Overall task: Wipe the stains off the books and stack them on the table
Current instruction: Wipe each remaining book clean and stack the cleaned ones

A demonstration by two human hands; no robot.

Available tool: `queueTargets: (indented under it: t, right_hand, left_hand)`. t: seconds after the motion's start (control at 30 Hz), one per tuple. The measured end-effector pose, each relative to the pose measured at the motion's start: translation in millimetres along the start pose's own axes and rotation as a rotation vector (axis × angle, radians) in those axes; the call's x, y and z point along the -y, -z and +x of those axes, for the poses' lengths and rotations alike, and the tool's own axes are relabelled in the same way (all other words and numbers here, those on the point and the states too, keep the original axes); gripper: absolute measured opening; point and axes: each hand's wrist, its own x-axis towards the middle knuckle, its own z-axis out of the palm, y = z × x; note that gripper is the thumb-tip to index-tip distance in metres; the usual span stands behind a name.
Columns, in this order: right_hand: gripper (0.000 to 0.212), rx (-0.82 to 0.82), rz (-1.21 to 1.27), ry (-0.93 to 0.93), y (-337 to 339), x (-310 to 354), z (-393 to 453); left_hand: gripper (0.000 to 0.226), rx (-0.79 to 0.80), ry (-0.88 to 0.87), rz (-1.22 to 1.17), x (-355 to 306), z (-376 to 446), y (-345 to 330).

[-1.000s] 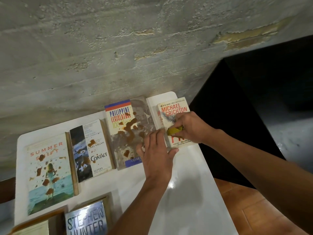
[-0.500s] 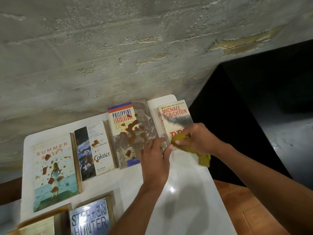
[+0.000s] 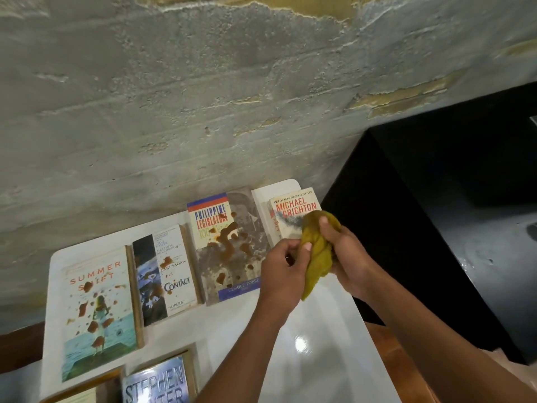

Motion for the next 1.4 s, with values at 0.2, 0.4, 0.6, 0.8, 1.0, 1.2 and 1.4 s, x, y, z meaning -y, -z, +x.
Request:
queueTargets:
  t: [0.2,0.4,0.6,0.8,1.0,1.2,1.4]
  right_hand:
    - [0.04,-0.297,-0.572,0.271,13.5,-6.3,10.3]
    - [0.033,-0.407,-1.052,0.416,22.4,-9.0,43.9]
    - [0.047,-0.423,-1.118,0.432,7.0,-4.1,67.9]
    - [0.039,-0.216,-1.281,0.595,-11.8,7.2,82.8]
    - [0.028,-0.157,-1.355,0.642,-35.4,19.8,107.6]
    - [0.026,-0.218,-1.394,0.565,-40.0,33.5,117.6]
    - [0.024,-0.28,-1.356,0.518,-6.4,49.2,114.5]
  left_hand:
    - [0.026,-0.05,-0.062,0.116,5.4,-9.4,-7.8]
    - [0.052,0.028,-0.11,0.54,17.5,-13.6,-12.2]
    - [0.059,0.036,-0.099,0.782,21.3,-12.2,-15.8]
    - [0.071,0.119,-0.084,0.94,23.2,-10.9,-12.7]
    - [0.058,0.187,-0.066,1.012,17.2,-3.2,-13.4]
    - [0.038,0.222,-0.064,1.085,11.6,-5.1,-9.7]
    - [0.068,0.194,-0.113,1.12,19.2,-4.6,-10.1]
